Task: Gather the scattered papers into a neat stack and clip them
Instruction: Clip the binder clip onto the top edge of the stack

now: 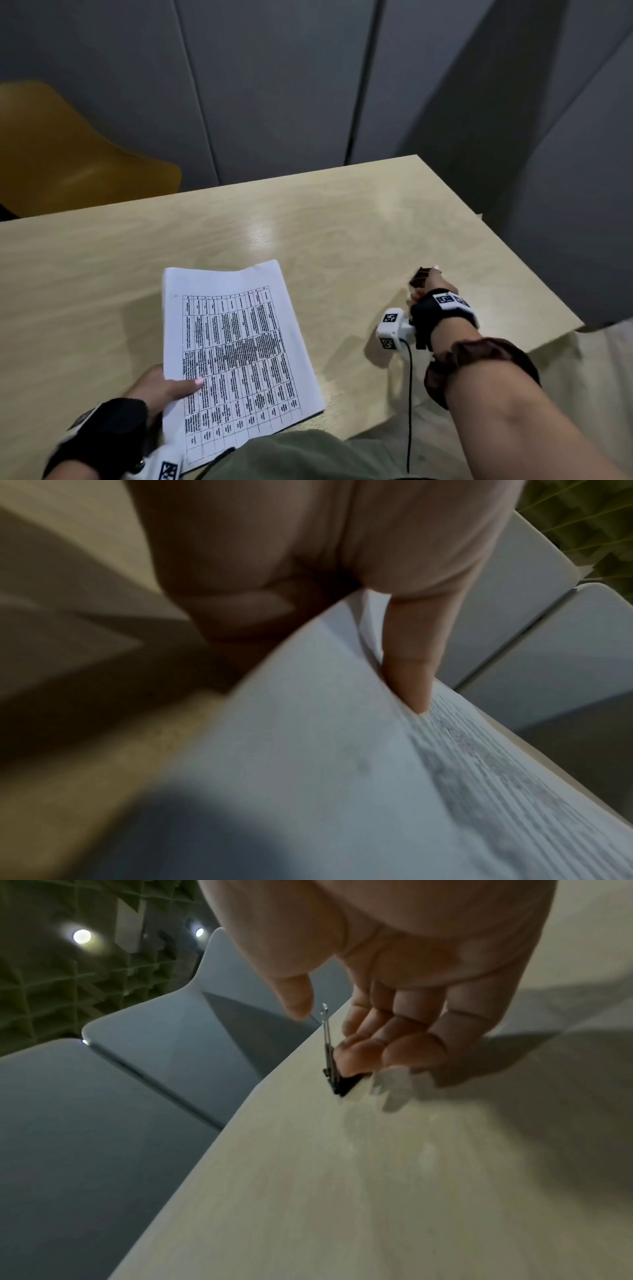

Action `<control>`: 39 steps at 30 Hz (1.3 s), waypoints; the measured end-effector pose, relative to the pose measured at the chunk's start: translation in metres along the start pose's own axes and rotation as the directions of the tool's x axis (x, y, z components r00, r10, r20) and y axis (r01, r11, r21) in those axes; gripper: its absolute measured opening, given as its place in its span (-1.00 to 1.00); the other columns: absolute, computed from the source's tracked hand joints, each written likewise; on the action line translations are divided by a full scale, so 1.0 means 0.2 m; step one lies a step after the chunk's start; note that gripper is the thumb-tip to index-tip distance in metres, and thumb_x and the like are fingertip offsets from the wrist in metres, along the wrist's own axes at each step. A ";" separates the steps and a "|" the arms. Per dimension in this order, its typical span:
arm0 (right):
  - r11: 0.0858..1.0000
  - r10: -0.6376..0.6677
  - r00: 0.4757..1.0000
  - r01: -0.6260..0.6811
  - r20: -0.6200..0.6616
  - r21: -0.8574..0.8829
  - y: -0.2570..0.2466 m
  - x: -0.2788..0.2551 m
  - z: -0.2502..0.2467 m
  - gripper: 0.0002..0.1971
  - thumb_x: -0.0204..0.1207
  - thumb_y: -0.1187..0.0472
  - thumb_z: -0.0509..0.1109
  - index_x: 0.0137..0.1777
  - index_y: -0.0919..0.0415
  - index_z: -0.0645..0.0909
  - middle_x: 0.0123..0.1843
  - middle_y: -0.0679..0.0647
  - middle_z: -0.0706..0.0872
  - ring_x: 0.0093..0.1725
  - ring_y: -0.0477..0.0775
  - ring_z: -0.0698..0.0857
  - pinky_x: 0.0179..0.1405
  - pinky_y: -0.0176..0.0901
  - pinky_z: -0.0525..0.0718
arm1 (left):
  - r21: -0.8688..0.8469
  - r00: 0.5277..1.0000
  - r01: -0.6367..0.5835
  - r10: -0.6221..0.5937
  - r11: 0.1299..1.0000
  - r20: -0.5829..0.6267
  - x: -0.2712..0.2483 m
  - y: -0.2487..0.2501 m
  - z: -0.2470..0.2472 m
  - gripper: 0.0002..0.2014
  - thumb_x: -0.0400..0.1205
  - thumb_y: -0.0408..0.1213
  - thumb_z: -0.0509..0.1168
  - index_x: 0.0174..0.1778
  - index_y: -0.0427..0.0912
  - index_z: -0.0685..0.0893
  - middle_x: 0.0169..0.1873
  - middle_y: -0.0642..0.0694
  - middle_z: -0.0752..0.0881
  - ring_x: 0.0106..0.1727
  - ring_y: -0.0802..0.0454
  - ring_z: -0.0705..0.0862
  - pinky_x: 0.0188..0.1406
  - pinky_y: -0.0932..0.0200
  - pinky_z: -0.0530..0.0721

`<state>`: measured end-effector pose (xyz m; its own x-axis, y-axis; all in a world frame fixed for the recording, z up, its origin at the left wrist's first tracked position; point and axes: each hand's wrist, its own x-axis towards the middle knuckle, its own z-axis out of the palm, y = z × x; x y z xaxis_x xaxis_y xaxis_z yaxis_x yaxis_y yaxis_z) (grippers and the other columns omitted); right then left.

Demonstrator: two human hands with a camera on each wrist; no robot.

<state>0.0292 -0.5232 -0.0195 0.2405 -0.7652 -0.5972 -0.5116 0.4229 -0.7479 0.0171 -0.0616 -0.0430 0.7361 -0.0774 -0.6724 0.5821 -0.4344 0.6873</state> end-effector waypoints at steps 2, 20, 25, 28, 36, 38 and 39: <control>0.976 -0.101 0.994 0.105 0.027 -0.190 0.00 0.01 -0.02 -0.54 0.53 -0.03 0.19 0.06 0.40 0.66 -0.16 0.25 0.75 -0.11 0.29 0.75 0.13 0.10 0.70 | 0.000 1.000 -0.003 0.003 1.000 0.000 -0.01 0.00 0.00 -0.50 0.43 -0.50 0.42 0.31 -0.44 0.52 0.24 -0.36 0.65 0.13 -0.18 0.62 0.43 -0.17 0.40; 0.051 -0.100 0.365 0.931 0.926 -0.361 0.37 -0.92 0.46 -0.81 0.53 0.05 0.20 -0.28 0.08 0.47 -0.22 0.07 0.58 -0.14 0.17 0.62 -0.21 -0.12 0.53 | 0.033 0.999 -0.037 0.038 0.999 -0.039 -0.06 0.03 0.01 -0.61 0.42 -0.46 0.46 0.18 -0.40 0.65 0.00 -0.26 0.75 0.09 -0.12 0.71 0.31 0.03 0.54; 0.172 -0.216 0.352 0.932 0.911 -0.320 0.37 -0.90 0.47 -0.84 0.39 0.05 0.43 -0.21 -0.03 0.47 -0.15 0.03 0.62 -0.11 0.10 0.61 -0.16 -0.15 0.52 | 0.046 0.998 -0.042 0.043 0.998 -0.040 -0.06 0.02 0.00 -0.60 0.40 -0.37 0.49 0.15 -0.34 0.66 0.03 -0.23 0.77 0.12 -0.13 0.72 0.24 0.09 0.53; 0.243 -0.225 0.313 0.935 0.923 -0.258 0.35 -0.87 0.49 -0.86 0.41 0.12 0.46 -0.31 -0.03 0.55 -0.14 0.00 0.65 -0.12 0.00 0.60 -0.12 -0.21 0.53 | 0.059 0.998 -0.041 0.044 0.997 -0.043 -0.06 0.02 0.00 -0.61 0.39 -0.38 0.50 0.13 -0.35 0.67 -0.01 -0.22 0.77 0.11 -0.13 0.72 0.31 0.02 0.55; 0.346 -0.002 0.377 0.869 0.926 -0.353 0.32 -0.87 0.54 -0.71 0.31 0.19 0.57 -0.46 0.09 0.48 -0.33 0.06 0.65 -0.41 -0.03 0.57 -0.32 -0.19 0.58 | 0.086 0.998 -0.029 0.034 0.996 -0.048 -0.04 -0.01 -0.01 -0.52 0.38 -0.28 0.51 0.19 -0.36 0.63 0.09 -0.25 0.76 0.12 -0.15 0.71 0.31 -0.02 0.56; 0.376 0.048 0.385 0.848 0.921 -0.374 0.29 -0.87 0.56 -0.68 0.27 0.28 0.58 -0.50 0.12 0.46 -0.42 0.07 0.62 -0.41 0.00 0.57 -0.24 -0.05 0.63 | 0.078 0.998 -0.032 0.036 0.996 -0.053 -0.04 -0.01 0.00 -0.53 0.39 -0.31 0.51 0.20 -0.37 0.62 0.10 -0.27 0.76 0.12 -0.16 0.71 0.30 -0.01 0.56; 0.378 0.068 0.377 0.847 0.924 -0.374 0.28 -0.87 0.56 -0.66 0.25 0.30 0.58 -0.52 0.12 0.45 -0.46 0.04 0.60 -0.40 0.00 0.57 -0.23 -0.05 0.61 | 0.078 0.998 -0.034 0.038 0.996 -0.054 -0.04 0.00 0.00 -0.53 0.40 -0.32 0.50 0.20 -0.38 0.62 0.10 -0.27 0.75 0.12 -0.16 0.71 0.28 0.02 0.56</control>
<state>0.0517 -0.3120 0.0092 0.8181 0.1881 -0.5435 -0.2979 -0.6697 -0.6802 0.0101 -0.0603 -0.0374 0.7755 -0.0451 -0.6297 0.5283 -0.4999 0.6863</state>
